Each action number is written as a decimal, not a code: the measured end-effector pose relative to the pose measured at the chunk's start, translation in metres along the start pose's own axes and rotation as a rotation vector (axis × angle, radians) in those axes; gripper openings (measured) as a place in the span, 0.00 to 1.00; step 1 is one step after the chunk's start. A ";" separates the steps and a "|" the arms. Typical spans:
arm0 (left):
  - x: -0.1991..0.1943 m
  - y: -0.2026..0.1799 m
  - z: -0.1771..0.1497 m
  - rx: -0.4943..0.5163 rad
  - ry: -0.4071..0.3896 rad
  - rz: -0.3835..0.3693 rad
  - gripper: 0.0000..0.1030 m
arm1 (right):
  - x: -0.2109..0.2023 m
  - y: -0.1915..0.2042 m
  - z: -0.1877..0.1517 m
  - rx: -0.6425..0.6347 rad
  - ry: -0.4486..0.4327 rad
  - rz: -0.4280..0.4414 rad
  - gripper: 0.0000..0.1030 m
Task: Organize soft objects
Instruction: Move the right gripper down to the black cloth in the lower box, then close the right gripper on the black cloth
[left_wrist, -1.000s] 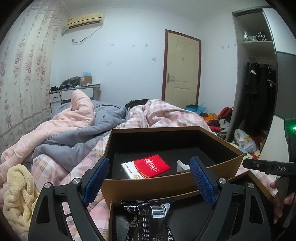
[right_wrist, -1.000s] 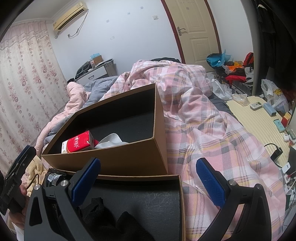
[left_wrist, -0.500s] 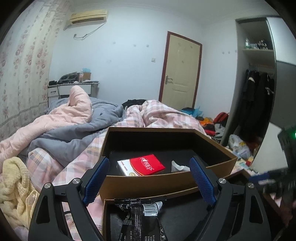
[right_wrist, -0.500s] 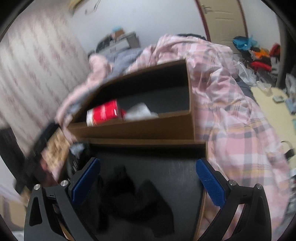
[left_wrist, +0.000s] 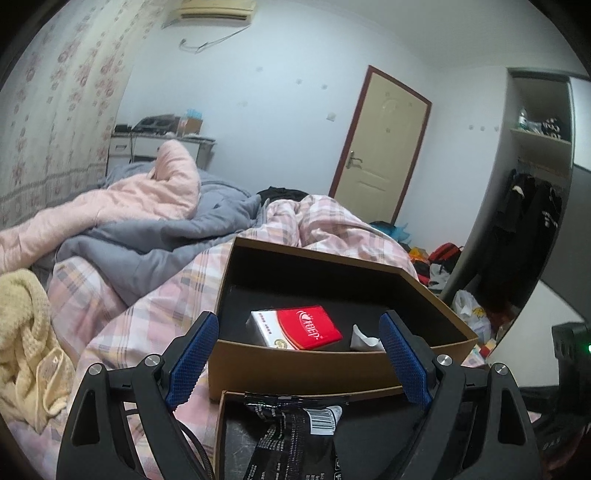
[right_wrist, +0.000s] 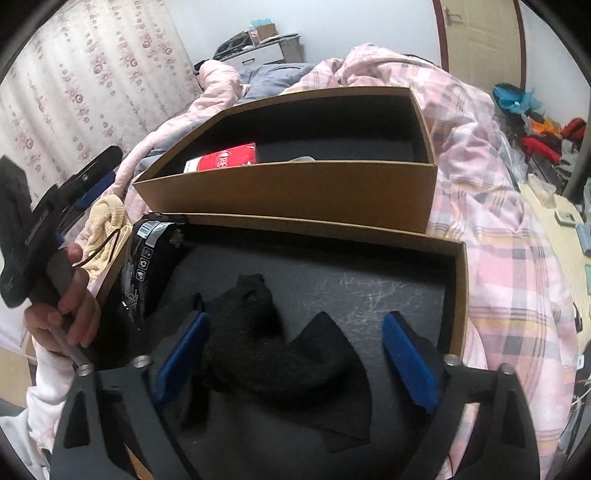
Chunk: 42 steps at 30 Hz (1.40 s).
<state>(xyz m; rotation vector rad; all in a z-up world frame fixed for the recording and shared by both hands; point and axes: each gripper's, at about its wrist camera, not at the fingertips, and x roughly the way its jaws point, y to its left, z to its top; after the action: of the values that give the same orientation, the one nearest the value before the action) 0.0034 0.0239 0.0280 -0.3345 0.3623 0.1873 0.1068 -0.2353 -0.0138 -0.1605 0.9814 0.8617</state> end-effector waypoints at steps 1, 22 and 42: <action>0.001 0.003 0.000 -0.016 0.004 -0.002 0.84 | -0.001 0.002 0.001 -0.008 0.000 0.004 0.77; 0.006 0.013 0.000 -0.073 0.017 -0.028 0.84 | -0.025 -0.001 0.004 0.022 -0.168 0.048 0.15; 0.004 0.007 -0.005 -0.040 0.008 -0.017 0.84 | -0.035 0.012 0.007 -0.047 -0.184 0.044 0.99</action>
<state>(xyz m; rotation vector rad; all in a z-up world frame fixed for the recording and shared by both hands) 0.0041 0.0291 0.0201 -0.3782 0.3640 0.1767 0.0939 -0.2438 0.0205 -0.0979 0.7956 0.9230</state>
